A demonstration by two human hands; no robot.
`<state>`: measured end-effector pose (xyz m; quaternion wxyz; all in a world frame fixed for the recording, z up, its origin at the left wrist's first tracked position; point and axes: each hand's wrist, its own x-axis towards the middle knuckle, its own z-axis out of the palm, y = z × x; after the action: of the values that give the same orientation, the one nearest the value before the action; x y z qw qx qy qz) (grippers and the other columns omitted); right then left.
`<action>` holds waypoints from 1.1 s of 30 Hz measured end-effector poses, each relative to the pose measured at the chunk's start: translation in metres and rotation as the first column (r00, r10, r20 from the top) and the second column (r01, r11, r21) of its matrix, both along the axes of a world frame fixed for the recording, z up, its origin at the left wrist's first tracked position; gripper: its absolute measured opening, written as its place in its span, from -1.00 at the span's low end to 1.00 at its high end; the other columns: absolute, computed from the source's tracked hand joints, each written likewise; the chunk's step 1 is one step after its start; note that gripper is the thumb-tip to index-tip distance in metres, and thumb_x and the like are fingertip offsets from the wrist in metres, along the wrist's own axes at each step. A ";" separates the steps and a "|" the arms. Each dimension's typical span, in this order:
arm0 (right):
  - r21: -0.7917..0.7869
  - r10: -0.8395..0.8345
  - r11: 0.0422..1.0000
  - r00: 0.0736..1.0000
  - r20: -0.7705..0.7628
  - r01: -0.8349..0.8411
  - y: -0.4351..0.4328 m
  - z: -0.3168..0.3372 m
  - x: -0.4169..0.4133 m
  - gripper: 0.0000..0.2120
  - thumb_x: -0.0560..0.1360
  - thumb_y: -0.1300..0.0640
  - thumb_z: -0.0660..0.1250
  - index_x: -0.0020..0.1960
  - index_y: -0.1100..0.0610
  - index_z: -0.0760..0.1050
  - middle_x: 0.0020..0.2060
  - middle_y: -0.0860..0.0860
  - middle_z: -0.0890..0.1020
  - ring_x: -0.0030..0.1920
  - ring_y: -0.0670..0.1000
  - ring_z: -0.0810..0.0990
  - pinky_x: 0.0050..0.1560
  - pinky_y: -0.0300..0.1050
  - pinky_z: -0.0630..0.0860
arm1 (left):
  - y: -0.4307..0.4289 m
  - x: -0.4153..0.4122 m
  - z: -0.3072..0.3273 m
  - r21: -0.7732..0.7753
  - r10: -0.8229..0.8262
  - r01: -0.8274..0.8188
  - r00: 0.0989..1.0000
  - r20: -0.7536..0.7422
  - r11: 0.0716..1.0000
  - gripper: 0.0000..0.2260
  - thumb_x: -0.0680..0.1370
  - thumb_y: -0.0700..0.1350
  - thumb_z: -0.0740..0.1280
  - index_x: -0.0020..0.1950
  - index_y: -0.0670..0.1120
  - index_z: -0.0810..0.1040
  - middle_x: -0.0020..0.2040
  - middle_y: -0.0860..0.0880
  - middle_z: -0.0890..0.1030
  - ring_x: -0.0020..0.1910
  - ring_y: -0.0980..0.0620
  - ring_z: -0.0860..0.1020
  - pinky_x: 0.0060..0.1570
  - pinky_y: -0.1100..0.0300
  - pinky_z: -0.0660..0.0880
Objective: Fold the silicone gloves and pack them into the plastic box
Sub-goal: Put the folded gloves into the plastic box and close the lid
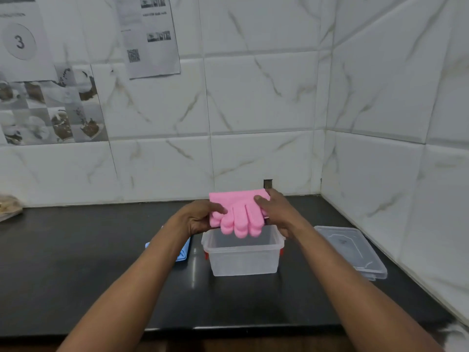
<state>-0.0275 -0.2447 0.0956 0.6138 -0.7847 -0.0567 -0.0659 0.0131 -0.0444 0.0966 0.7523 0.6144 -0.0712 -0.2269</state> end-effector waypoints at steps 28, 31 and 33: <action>-0.898 -0.170 0.399 0.947 -0.272 -0.186 0.026 -0.044 0.043 -0.79 0.50 0.27 0.26 -0.32 0.18 0.42 -0.35 0.04 0.48 -0.41 -0.07 0.38 -0.44 -0.24 0.29 | -0.057 0.016 -0.055 0.962 -0.196 -0.247 0.944 0.265 0.115 -0.80 0.61 -0.24 0.18 0.11 -0.23 0.57 0.12 -0.17 0.58 0.15 -0.10 0.52 0.16 0.15 0.42; -0.922 -0.161 0.333 0.951 -0.264 -0.199 0.028 -0.044 0.044 -0.74 0.50 0.27 0.23 -0.36 0.17 0.39 -0.40 0.03 0.44 -0.41 -0.05 0.37 -0.42 -0.23 0.30 | -0.058 0.017 -0.066 0.847 -0.220 -0.520 0.819 0.530 0.107 -0.79 0.58 -0.28 0.21 0.16 -0.22 0.58 0.18 -0.17 0.61 0.13 -0.12 0.59 -0.03 0.16 0.46; -0.926 -0.159 0.319 0.952 -0.260 -0.199 0.030 -0.045 0.043 -0.78 0.51 0.29 0.23 -0.31 0.20 0.45 -0.38 0.04 0.44 -0.38 -0.02 0.40 -0.34 -0.22 0.34 | -0.056 0.016 -0.065 0.719 -0.183 -0.682 0.697 0.694 0.131 -0.84 0.54 -0.31 0.27 0.07 -0.20 0.59 0.09 -0.19 0.62 0.02 -0.15 0.60 -0.09 0.09 0.49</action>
<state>0.0157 -0.2149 0.0508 0.0413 -0.9932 0.0008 0.1087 0.0296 -0.1007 0.0317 0.1335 0.9780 -0.0470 0.1533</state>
